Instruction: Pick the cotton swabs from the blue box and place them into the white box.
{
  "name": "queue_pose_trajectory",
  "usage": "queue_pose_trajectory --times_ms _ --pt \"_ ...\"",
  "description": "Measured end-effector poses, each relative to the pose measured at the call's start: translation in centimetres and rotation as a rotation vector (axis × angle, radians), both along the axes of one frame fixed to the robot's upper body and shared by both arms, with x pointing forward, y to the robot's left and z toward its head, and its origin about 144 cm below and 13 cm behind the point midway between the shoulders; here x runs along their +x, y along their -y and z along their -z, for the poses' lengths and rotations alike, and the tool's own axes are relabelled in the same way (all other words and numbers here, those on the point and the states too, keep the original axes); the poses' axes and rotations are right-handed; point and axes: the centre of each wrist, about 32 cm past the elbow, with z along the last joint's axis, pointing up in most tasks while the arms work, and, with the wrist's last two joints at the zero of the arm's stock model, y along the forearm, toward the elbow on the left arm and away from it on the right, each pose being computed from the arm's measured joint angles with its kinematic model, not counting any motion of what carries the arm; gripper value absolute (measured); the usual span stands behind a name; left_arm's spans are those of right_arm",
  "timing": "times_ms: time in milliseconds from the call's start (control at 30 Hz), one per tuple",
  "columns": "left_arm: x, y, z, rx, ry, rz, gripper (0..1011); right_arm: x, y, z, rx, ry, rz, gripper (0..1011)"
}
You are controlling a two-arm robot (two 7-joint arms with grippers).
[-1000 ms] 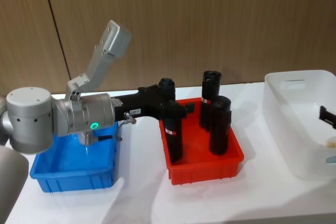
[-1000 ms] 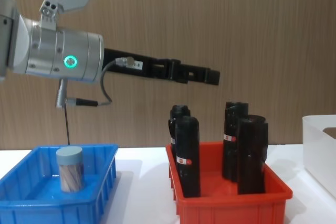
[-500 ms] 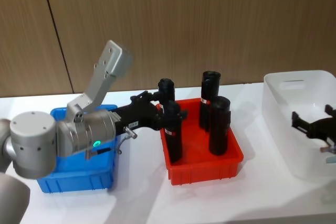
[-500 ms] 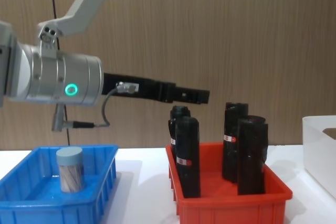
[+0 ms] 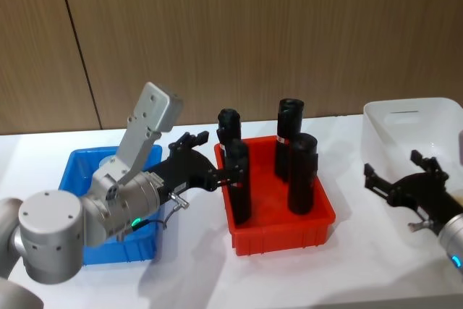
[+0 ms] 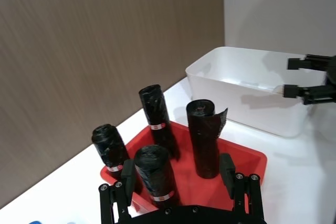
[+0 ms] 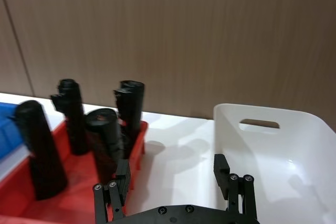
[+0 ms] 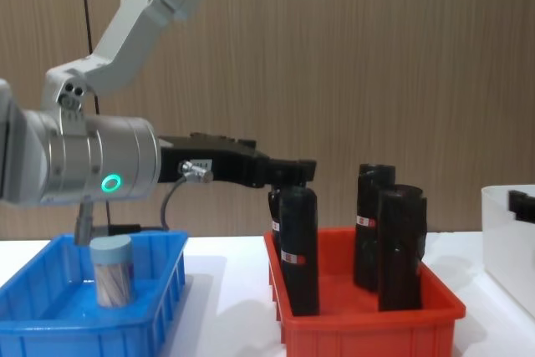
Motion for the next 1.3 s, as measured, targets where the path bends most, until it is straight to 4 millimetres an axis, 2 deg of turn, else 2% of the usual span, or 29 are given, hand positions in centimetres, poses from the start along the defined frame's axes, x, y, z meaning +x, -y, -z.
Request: queue_pose_trajectory --times_ms 233,533,1033,1300 --pt "-1.4 0.4 1.0 0.003 0.05 -0.061 1004 -2.2 -2.3 -0.3 0.023 0.043 -0.055 1002" --pt "-3.2 0.9 2.3 -0.001 0.115 -0.138 1004 -4.1 -4.1 -0.8 0.048 0.079 -0.098 1002" --pt "-6.5 1.7 4.2 -0.029 0.216 -0.259 1004 -4.3 -4.3 -0.8 0.052 0.082 -0.103 1002" --pt "-7.2 1.9 4.5 -0.04 0.238 -0.286 1004 -4.3 -4.3 -0.8 0.052 0.082 -0.103 1002"
